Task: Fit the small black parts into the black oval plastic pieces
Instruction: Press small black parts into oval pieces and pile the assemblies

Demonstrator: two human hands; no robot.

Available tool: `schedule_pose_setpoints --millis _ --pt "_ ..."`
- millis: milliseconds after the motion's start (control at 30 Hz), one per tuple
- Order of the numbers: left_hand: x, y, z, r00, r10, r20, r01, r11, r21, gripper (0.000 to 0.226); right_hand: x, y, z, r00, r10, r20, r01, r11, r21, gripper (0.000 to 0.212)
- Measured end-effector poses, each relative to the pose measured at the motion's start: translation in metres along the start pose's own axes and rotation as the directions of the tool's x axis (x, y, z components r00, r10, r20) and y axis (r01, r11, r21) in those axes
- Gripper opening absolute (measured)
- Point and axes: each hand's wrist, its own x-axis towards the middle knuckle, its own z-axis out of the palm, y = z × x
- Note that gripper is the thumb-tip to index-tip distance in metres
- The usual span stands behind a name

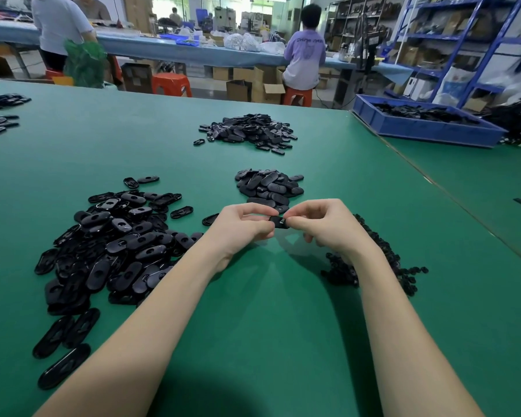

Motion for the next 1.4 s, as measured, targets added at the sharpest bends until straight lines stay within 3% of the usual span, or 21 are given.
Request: schedule_pose_setpoints --millis 233,600,867,1000,1200,1400 --pt "-0.001 0.001 0.000 1.000 0.013 0.009 -0.013 1.000 -0.012 0.023 0.003 0.001 0.003 0.999 0.037 -0.033 -0.037 0.999 -0.008 0.007" --pt "0.000 0.002 0.000 0.999 0.038 0.023 -0.039 0.999 0.023 0.024 0.003 0.000 0.008 0.990 0.139 -0.019 -0.135 0.983 0.128 0.004" --pt "-0.001 0.007 0.001 0.998 0.068 0.018 -0.069 0.991 0.116 0.024 0.004 0.000 0.008 0.965 0.258 -0.045 -0.251 0.960 0.121 0.020" --pt "-0.002 0.011 -0.001 0.998 0.049 0.037 -0.053 0.994 0.101 0.024 0.003 -0.002 0.005 0.966 0.259 0.006 -0.258 0.960 0.113 0.021" --pt "-0.002 0.017 0.001 0.998 -0.028 0.050 0.034 0.993 -0.112 0.022 0.000 -0.003 0.000 0.983 0.180 0.044 -0.185 0.966 0.179 0.021" --pt "-0.002 0.016 0.003 0.999 -0.036 -0.014 0.035 0.994 -0.104 0.015 0.002 -0.009 0.003 0.990 0.123 0.065 -0.131 0.984 0.125 0.012"
